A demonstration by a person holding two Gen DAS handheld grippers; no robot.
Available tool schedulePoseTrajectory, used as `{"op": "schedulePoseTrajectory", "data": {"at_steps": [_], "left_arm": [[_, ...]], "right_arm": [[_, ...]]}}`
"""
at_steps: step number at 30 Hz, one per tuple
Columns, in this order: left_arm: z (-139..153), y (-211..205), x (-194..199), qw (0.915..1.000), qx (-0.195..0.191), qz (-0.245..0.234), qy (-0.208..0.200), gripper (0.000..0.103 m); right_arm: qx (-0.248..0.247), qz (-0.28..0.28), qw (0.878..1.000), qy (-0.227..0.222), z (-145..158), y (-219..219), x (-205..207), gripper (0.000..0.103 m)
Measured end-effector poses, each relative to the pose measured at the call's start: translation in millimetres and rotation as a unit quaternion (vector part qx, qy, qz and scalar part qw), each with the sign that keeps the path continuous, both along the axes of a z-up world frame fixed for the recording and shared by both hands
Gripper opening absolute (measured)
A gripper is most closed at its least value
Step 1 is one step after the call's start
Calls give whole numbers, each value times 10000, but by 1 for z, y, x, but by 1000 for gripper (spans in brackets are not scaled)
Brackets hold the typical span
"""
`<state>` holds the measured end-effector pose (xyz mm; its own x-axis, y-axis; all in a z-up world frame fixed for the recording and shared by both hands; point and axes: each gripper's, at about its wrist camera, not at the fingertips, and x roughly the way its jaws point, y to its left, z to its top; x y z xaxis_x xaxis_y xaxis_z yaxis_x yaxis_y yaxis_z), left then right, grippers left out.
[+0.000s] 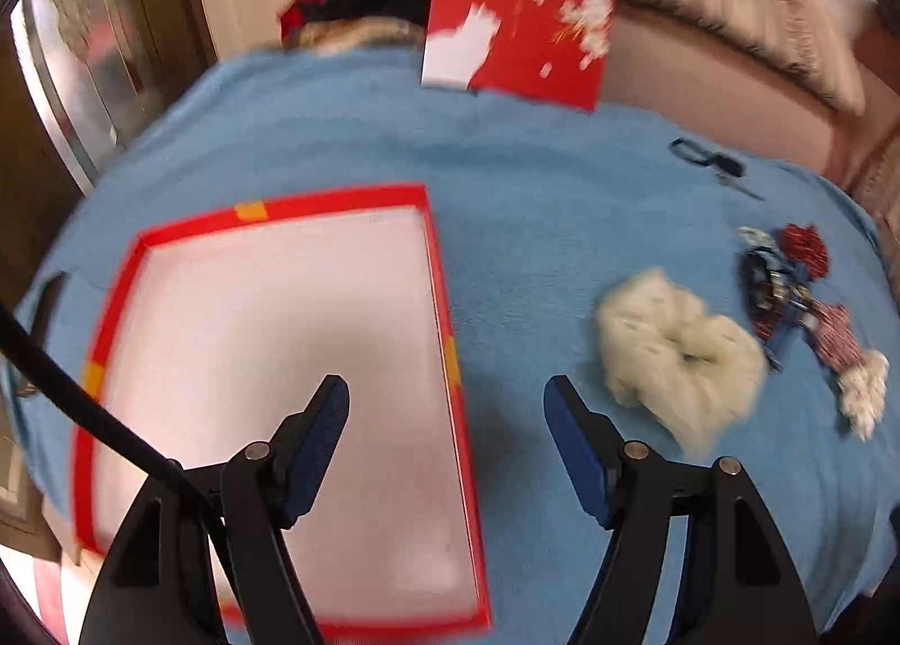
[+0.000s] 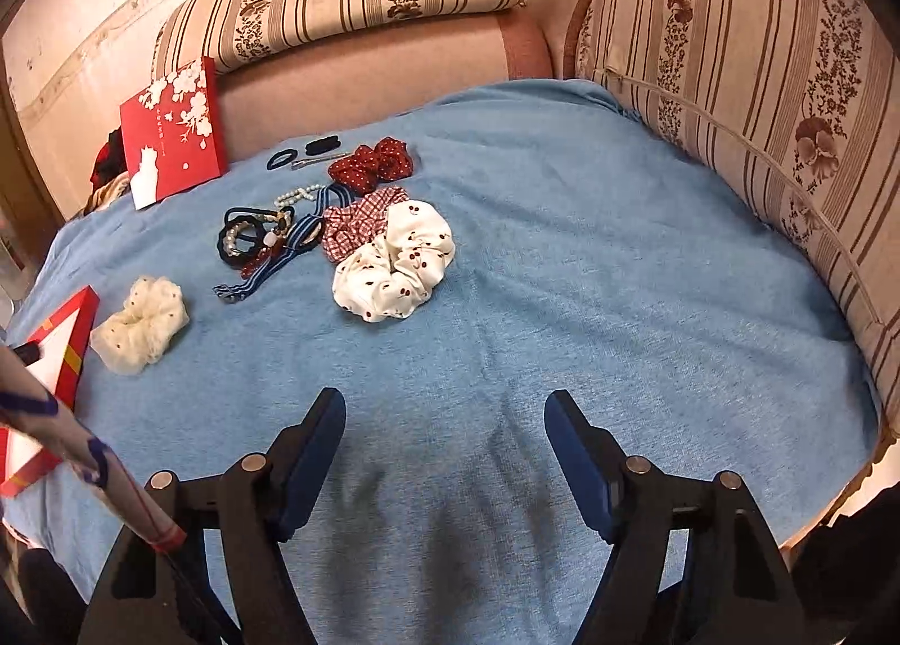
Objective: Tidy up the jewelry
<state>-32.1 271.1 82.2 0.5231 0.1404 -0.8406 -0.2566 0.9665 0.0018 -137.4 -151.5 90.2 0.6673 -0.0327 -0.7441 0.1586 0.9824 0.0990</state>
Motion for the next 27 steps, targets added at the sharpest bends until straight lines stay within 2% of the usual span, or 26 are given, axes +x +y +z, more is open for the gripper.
{"op": "schedulePoseTrajectory", "data": {"at_steps": [1, 2, 3, 4, 8, 10, 15, 17, 21, 25, 27], "left_arm": [[-10, 6, 11, 9998, -119, 22, 131, 51], [-16, 8, 16, 9995, -200, 14, 229, 40], [-24, 9, 24, 9988, -320, -20, 357, 22], [-31, 7, 29, 9980, -427, -45, 469, 15], [-35, -2, 39, 9983, -352, -156, 449, 11], [-33, -11, 46, 9978, -386, -327, 427, 11], [-34, -36, 64, 9960, -116, -803, 364, 13], [-34, -37, 70, 9957, -134, -840, 369, 13], [-26, -37, 56, 9942, -241, -1022, 221, 13], [-26, -44, 34, 9903, 375, -1316, 220, 19], [-25, -40, 26, 9899, 520, -1293, 270, 19]], "right_arm": [[6, -3, 10000, 32, -2, 0, 0, 78], [9, -7, 10000, 72, -4, 0, 0, 78], [9, -7, 9999, 103, -6, 1, 1, 78], [3, 3, 9999, 132, -8, 2, 2, 78], [47, 32, 9997, 244, -17, 3, 10, 78], [86, 53, 9996, 271, -20, 4, 13, 77], [56, 208, 9992, 350, -27, 13, 23, 77], [21, 247, 9990, 358, -28, 15, 24, 77], [25, 213, 9993, 314, -27, 10, 23, 77], [118, 152, 9993, 330, -27, 4, 25, 77], [139, 147, 9992, 330, -27, 2, 26, 77]]}}
